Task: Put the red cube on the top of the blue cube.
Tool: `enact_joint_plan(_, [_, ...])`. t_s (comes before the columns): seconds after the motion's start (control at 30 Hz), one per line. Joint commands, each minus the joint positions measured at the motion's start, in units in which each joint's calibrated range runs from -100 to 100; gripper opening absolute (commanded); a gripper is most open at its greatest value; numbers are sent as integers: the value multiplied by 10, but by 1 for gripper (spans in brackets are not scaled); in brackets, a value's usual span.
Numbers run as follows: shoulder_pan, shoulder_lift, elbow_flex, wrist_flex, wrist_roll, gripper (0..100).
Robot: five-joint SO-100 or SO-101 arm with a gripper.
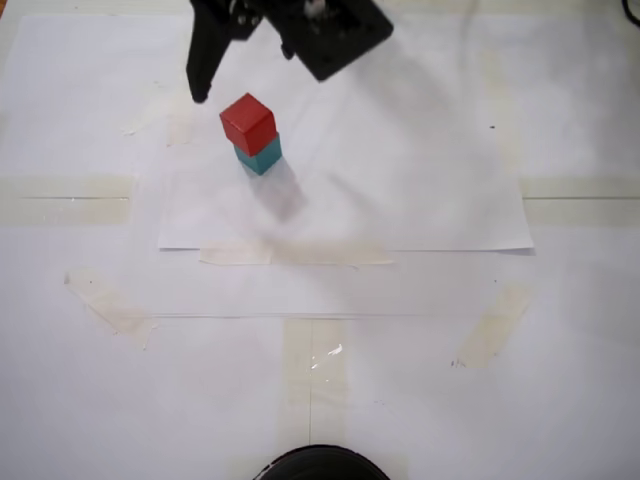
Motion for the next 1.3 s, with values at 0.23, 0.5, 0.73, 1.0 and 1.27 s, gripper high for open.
enact_joint_plan(0.23, [-114,-368,112,45,-119,38])
enact_joint_plan(0.5, [-198,-615,384,-88,-193,33])
enact_joint_plan(0.73, [-178,-741,497,-100,-217,25])
enact_joint_plan(1.0, [-146,-836,594,-109,-228,8])
enact_joint_plan(1.27, [-139,-907,677,-130,-255,0])
